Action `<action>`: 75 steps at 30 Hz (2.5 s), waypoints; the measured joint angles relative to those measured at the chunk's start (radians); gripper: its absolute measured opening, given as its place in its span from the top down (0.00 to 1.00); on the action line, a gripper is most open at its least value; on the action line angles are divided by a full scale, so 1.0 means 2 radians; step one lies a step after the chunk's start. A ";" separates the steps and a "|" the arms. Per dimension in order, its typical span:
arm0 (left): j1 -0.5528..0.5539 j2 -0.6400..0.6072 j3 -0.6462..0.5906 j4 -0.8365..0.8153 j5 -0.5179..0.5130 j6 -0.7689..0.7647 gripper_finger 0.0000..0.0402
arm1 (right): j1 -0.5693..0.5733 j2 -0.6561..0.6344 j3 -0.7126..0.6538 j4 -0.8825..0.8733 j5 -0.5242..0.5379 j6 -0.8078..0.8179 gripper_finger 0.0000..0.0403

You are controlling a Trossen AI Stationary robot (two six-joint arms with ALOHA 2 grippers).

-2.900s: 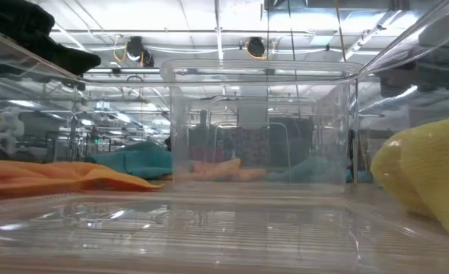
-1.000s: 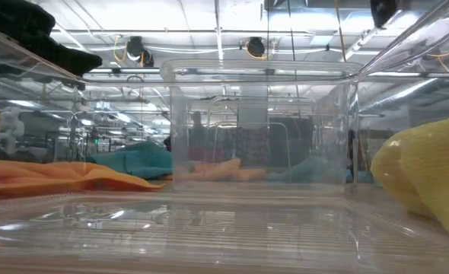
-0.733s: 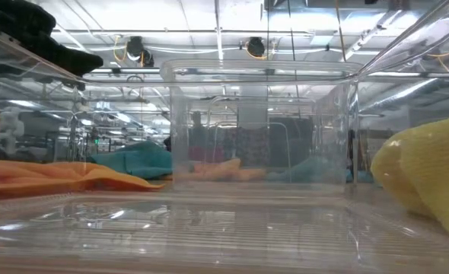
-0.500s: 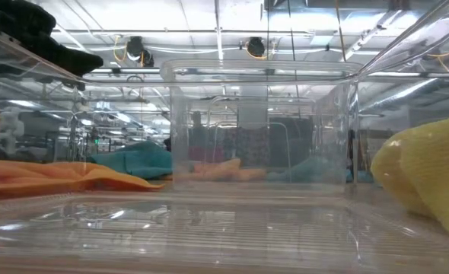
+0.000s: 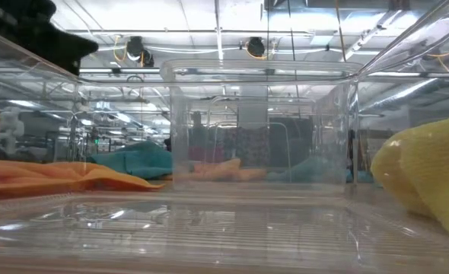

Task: Sort microfiber towel by color & place in baskets
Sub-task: Put the right blue microfiber cloth into the gray bin

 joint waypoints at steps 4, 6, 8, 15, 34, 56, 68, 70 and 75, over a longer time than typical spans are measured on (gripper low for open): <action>0.000 0.045 0.086 -0.069 -0.027 0.017 0.98 | 0.000 0.003 0.000 -0.005 0.001 -0.012 1.00; 0.000 0.072 0.128 -0.081 -0.029 0.030 0.98 | 0.000 0.004 0.000 -0.004 0.002 -0.017 1.00; 0.000 0.101 0.166 -0.087 -0.029 0.039 0.98 | 0.000 0.006 0.000 0.001 0.014 -0.026 1.00; 0.000 0.197 0.279 -0.094 -0.029 0.034 0.97 | 0.000 0.016 0.000 -0.001 0.079 -0.050 1.00; 0.000 0.322 0.423 -0.107 -0.027 0.064 0.97 | -0.001 0.039 0.000 -0.044 0.111 -0.006 1.00; 0.000 0.506 0.423 -0.048 -0.059 0.025 0.97 | -0.256 0.185 0.000 -0.174 0.094 -0.015 1.00; -0.010 0.556 0.423 -0.045 -0.057 -0.023 0.97 | -0.362 0.313 0.000 -0.162 -0.002 -0.006 0.84; -0.014 0.563 0.423 -0.048 -0.057 -0.023 0.97 | -0.362 0.336 0.000 -0.163 -0.003 -0.002 0.79; -0.024 0.579 0.423 -0.048 -0.057 -0.022 0.97 | -0.362 0.385 0.000 -0.153 -0.003 -0.002 0.64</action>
